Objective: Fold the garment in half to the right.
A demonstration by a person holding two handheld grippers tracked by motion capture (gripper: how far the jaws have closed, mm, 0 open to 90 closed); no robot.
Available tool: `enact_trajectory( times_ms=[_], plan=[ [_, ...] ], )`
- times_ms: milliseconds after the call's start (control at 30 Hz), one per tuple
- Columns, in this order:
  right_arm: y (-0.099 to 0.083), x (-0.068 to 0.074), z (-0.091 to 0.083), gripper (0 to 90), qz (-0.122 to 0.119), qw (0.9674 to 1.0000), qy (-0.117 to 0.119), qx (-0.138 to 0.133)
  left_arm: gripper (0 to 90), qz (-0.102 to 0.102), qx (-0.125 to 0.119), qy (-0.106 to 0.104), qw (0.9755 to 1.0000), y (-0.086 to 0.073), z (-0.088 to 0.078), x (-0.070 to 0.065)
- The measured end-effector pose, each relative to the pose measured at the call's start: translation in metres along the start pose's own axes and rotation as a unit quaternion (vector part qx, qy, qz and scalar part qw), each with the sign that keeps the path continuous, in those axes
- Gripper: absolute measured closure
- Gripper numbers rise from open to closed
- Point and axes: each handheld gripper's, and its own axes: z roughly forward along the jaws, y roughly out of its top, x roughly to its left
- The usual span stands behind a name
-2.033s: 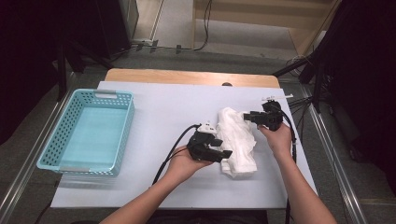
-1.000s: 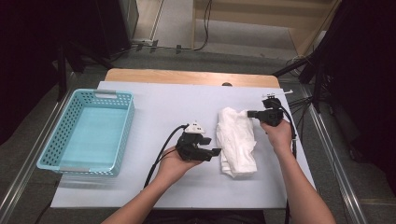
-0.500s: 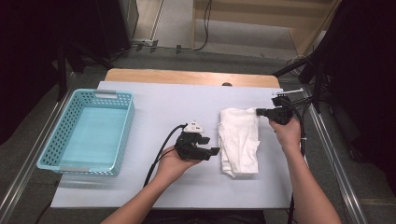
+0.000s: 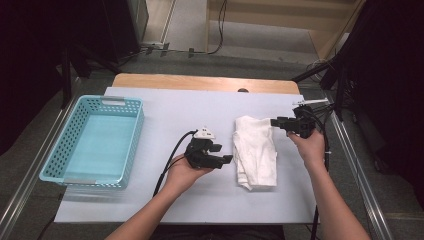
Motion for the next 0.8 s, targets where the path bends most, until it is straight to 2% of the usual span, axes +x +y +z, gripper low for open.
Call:
enact_trajectory(
  times_ms=[67,300,467,533,633,800],
  plan=[
    [-0.002,0.003,-0.001,52.6,-0.006,1.0000,0.004,-0.003,38.5,0.000,0.000,0.000,1.0000,0.000,0.000,0.000],
    [-0.009,0.012,-0.006,42.5,0.003,0.9997,0.025,-0.006,37.3,-0.006,0.000,-0.006,1.0000,0.005,-0.001,0.007],
    [-0.018,0.022,-0.006,35.3,-0.016,0.9995,0.026,-0.002,36.8,-0.014,-0.003,-0.013,0.9998,0.008,-0.002,0.012],
    [-0.022,0.025,-0.007,32.3,-0.016,0.9994,0.031,0.001,36.7,-0.015,-0.001,-0.016,0.9998,0.009,-0.001,0.014],
    [-0.028,0.029,-0.009,29.6,-0.009,0.9991,0.041,0.000,36.7,-0.015,-0.003,-0.017,0.9997,0.011,0.000,0.017],
    [-0.039,0.036,-0.014,26.3,-0.018,0.9985,0.051,-0.003,36.7,-0.022,-0.004,-0.018,0.9996,0.011,0.001,0.020]
  ],
)
